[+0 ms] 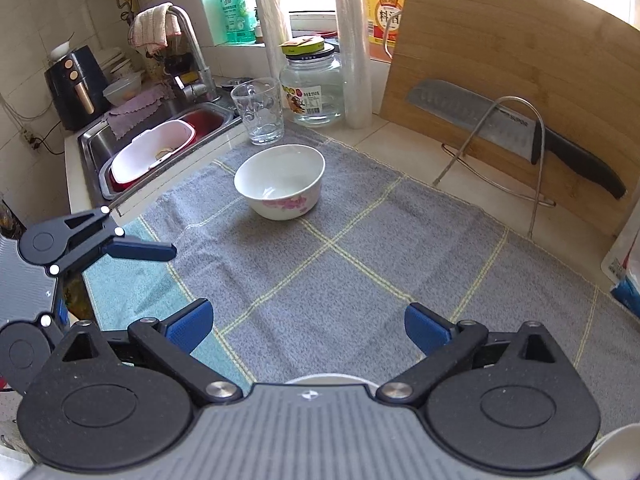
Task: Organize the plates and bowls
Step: 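Open the right tool and pull it back from the stacked bowls, then move the right tool to the last white bowl and grasp its rim, then lift the white bowl with the right tool and carry it toward the stacked bowls, then lower the held bowl into the stacked bowls with the right tool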
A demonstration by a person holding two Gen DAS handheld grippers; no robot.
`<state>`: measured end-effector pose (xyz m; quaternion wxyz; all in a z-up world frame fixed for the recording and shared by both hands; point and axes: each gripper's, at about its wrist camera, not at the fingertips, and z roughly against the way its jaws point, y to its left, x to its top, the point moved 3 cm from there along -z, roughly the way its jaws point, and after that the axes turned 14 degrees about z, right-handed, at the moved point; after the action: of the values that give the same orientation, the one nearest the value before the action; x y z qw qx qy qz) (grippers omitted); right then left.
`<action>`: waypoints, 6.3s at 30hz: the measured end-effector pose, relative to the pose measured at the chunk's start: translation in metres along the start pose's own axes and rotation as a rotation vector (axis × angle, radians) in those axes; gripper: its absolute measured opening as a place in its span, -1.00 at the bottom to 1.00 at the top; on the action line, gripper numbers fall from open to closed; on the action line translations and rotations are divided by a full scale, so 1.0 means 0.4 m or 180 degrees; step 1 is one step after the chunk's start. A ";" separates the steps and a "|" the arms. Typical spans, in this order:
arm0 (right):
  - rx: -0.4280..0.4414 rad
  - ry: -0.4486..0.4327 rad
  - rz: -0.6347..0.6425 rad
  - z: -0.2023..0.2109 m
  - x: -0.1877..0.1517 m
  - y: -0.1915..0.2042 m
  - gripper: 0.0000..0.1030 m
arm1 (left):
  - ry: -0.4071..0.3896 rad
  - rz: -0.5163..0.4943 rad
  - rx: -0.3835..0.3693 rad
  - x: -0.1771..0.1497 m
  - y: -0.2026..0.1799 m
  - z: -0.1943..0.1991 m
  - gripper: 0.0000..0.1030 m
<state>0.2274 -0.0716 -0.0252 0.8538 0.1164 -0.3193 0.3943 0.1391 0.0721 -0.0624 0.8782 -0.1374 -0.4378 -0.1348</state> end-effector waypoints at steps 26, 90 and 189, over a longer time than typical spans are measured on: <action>-0.0077 0.0117 0.0488 -0.234 0.223 0.003 1.00 | -0.0148 0.0414 0.0195 0.040 0.296 -0.194 0.95; 0.0513 0.0314 -0.0098 -0.390 0.292 -0.082 0.23 | -0.0212 0.0273 0.0045 0.084 0.249 -0.203 0.68; 0.0140 0.0165 -0.0707 0.093 -0.204 -0.062 0.29 | 0.0215 -0.0239 -0.0685 -0.014 -0.242 -0.076 0.69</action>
<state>0.1897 -0.1536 -0.0472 0.8975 0.1596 -0.2735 0.3070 0.1236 -0.0278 -0.0726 0.8669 -0.2098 -0.3959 -0.2184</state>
